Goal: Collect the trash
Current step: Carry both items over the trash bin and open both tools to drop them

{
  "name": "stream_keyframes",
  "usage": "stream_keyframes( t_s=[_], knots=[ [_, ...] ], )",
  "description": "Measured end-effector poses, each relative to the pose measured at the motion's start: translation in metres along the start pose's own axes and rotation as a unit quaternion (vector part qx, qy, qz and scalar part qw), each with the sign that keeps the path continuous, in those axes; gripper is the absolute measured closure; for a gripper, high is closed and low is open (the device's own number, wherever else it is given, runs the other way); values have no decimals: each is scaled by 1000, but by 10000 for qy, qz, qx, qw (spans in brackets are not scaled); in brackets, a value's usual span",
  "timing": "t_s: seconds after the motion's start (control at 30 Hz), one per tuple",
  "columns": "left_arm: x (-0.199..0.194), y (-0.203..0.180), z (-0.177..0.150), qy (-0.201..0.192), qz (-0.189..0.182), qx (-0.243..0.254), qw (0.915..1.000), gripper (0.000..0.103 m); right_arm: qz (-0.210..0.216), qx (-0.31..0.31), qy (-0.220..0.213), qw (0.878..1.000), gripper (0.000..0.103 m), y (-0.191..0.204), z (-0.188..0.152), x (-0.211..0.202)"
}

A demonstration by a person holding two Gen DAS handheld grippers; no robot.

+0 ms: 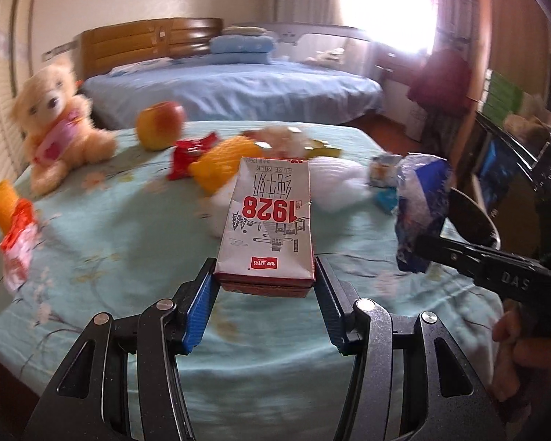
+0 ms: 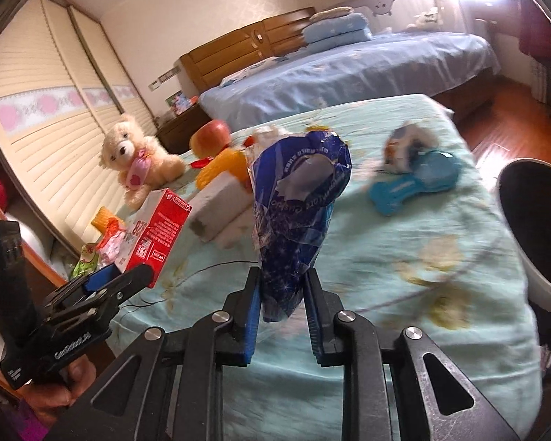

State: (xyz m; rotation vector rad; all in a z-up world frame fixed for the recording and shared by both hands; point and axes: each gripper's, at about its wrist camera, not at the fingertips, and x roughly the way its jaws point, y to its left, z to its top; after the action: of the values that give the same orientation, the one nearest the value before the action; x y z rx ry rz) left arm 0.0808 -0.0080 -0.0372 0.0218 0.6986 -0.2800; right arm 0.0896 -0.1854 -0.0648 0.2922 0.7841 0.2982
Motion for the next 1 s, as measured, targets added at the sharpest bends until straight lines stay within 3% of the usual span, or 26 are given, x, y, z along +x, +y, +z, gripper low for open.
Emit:
stream_keyframes(
  t_s=[0.4,1.0],
  knots=[
    [21,-82,12,107,-642,632,9959,52,-589,358,-229,9974,81,-64,-2,-41],
    [67,-180,36,370,-1212,1398,9820,52,-1487,953,-352,9837,80,-150,3,-72]
  ],
)
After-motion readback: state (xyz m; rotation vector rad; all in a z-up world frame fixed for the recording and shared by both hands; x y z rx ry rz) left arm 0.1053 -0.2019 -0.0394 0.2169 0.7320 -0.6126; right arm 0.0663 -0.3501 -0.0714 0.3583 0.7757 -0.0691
